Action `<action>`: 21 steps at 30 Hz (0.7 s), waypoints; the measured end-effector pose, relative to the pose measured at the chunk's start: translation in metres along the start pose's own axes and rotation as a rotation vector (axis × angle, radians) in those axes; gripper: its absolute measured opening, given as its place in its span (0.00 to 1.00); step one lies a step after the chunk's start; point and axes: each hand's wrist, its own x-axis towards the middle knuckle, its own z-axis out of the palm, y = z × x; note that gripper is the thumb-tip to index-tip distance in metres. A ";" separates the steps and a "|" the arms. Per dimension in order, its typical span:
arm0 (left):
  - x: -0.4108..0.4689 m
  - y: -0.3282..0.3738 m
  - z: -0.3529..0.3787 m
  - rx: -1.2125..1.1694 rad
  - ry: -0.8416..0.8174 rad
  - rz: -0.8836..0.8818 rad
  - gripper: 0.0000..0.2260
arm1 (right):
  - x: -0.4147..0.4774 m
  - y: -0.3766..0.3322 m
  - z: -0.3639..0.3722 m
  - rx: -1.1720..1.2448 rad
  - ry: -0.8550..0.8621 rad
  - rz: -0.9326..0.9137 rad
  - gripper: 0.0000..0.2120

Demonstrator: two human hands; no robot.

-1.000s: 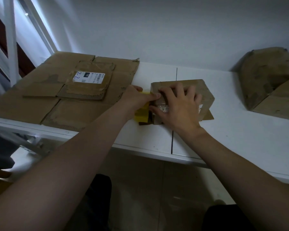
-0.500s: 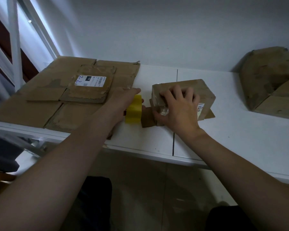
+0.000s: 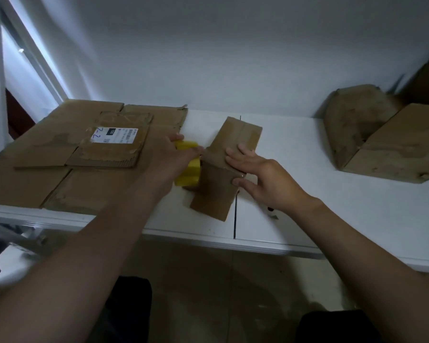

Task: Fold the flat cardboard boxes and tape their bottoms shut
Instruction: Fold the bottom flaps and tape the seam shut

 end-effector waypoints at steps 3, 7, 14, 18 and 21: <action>0.002 -0.003 0.010 0.070 0.001 0.027 0.27 | -0.002 -0.005 -0.010 0.160 0.042 0.088 0.17; 0.002 -0.004 0.010 0.110 -0.033 0.022 0.29 | 0.004 -0.013 -0.023 0.234 0.200 0.330 0.10; 0.005 0.000 0.006 0.058 -0.135 -0.015 0.37 | 0.023 -0.027 -0.022 0.605 0.109 0.725 0.33; 0.007 0.005 0.002 -0.011 -0.112 0.064 0.33 | 0.034 -0.022 -0.022 0.575 0.209 0.716 0.39; 0.008 0.011 -0.002 -0.071 -0.089 0.127 0.30 | 0.039 -0.023 -0.027 0.531 0.265 0.654 0.38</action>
